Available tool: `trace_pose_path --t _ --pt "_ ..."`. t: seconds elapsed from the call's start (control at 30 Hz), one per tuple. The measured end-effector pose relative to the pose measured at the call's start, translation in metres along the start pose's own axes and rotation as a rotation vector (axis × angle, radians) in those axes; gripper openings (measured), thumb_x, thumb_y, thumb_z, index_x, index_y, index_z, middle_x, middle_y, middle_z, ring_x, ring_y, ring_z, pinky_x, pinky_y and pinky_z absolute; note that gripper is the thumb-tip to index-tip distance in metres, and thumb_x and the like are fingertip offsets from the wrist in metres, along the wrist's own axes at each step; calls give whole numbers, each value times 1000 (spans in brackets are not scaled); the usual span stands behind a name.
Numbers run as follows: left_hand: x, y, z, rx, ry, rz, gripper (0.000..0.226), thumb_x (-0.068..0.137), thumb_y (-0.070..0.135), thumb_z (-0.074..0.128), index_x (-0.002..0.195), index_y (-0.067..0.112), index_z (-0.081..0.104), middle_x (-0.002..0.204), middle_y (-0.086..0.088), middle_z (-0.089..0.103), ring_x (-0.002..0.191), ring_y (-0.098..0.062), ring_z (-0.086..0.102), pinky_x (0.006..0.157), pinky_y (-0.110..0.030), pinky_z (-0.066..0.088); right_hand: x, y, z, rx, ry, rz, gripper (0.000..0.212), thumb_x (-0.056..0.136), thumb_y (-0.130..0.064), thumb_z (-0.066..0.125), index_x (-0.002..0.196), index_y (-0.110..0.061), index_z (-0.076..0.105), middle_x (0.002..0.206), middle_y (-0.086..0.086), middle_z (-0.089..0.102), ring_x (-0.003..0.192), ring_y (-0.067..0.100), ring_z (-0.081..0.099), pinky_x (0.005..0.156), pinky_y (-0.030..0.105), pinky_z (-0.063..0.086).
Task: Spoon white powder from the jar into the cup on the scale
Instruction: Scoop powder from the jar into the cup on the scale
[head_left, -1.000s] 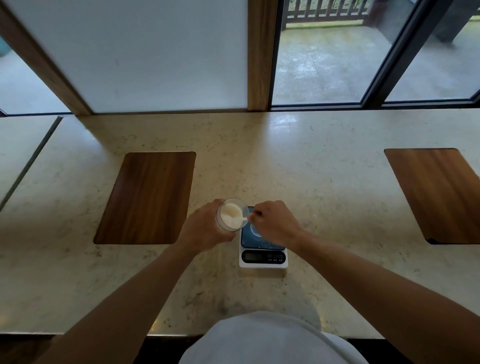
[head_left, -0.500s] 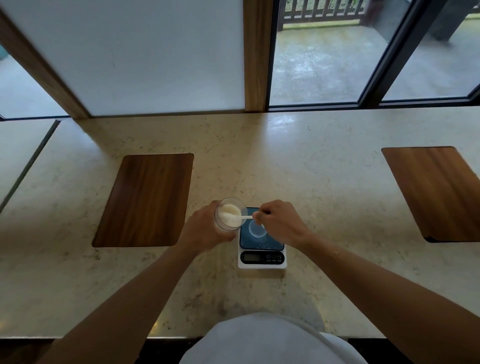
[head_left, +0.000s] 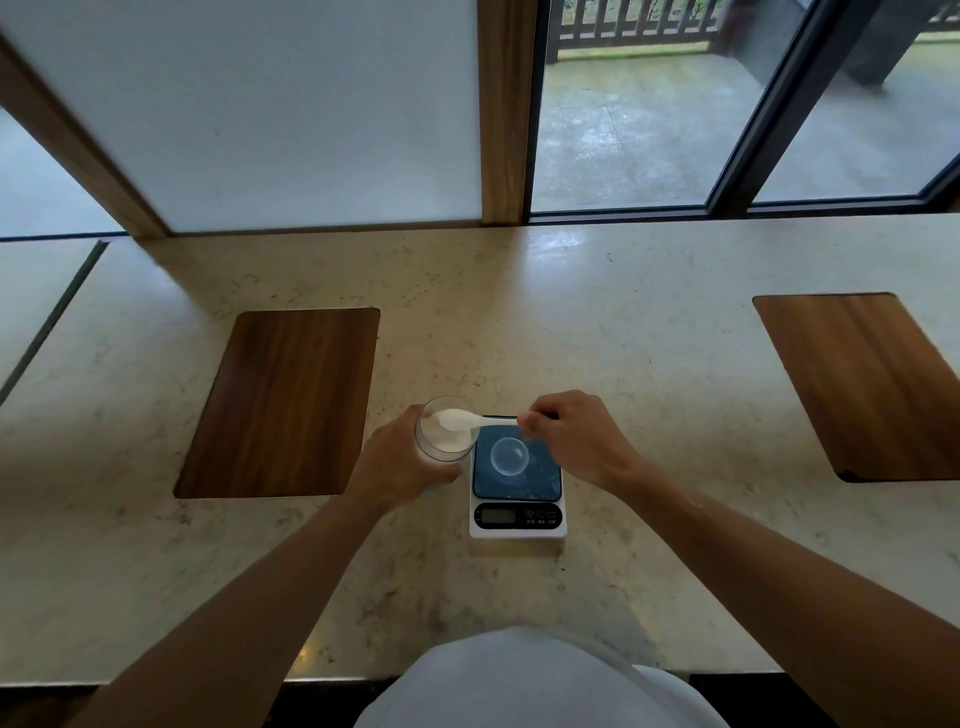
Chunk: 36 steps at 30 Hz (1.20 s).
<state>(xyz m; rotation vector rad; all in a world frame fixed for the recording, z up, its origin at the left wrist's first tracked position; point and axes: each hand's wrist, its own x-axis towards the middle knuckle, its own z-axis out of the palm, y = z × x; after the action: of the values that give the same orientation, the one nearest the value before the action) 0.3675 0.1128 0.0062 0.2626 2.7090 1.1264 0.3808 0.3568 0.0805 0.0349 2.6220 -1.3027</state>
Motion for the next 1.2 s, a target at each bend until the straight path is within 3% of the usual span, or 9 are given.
trace_pose_path --t 0.13,0.23,0.43,0.97,1.2 --pt "-3 -3 -3 -3 11 -3 85 66 52 87 140 32 49 129 10 64 111 -16 63 98 -37 56 -3 6 -8 5 4 11 27 94 -21 57 72 -15 72 65 1 68 53 9 52 43 10 37" --pt "-4 -9 -6 7 26 -51 86 63 50 90 137 30 52 126 9 66 109 -15 64 96 -38 56 -6 15 -9 -12 -1 32 29 95 -23 56 75 -12 74 68 5 70 58 13 55 54 24 41" --pt "-9 -19 -10 -1 58 -97 87 57 48 92 134 27 56 115 10 69 102 -14 66 89 -36 57 -9 41 -6 -53 -5 105 32 96 -25 56 71 -13 73 51 -6 53 44 6 41 46 21 32" --pt "-20 -25 -5 -29 52 -108 90 53 55 89 133 32 55 114 13 68 102 -12 65 90 -38 57 -5 83 18 -147 -45 282 31 92 -24 54 70 -13 74 67 9 69 53 14 51 53 27 41" --pt "-21 -26 -6 -32 54 -91 88 53 58 86 132 34 55 111 16 67 100 -10 65 88 -38 58 -4 80 26 -133 -17 301 32 94 -24 54 71 -12 72 55 -1 57 46 10 45 45 22 35"
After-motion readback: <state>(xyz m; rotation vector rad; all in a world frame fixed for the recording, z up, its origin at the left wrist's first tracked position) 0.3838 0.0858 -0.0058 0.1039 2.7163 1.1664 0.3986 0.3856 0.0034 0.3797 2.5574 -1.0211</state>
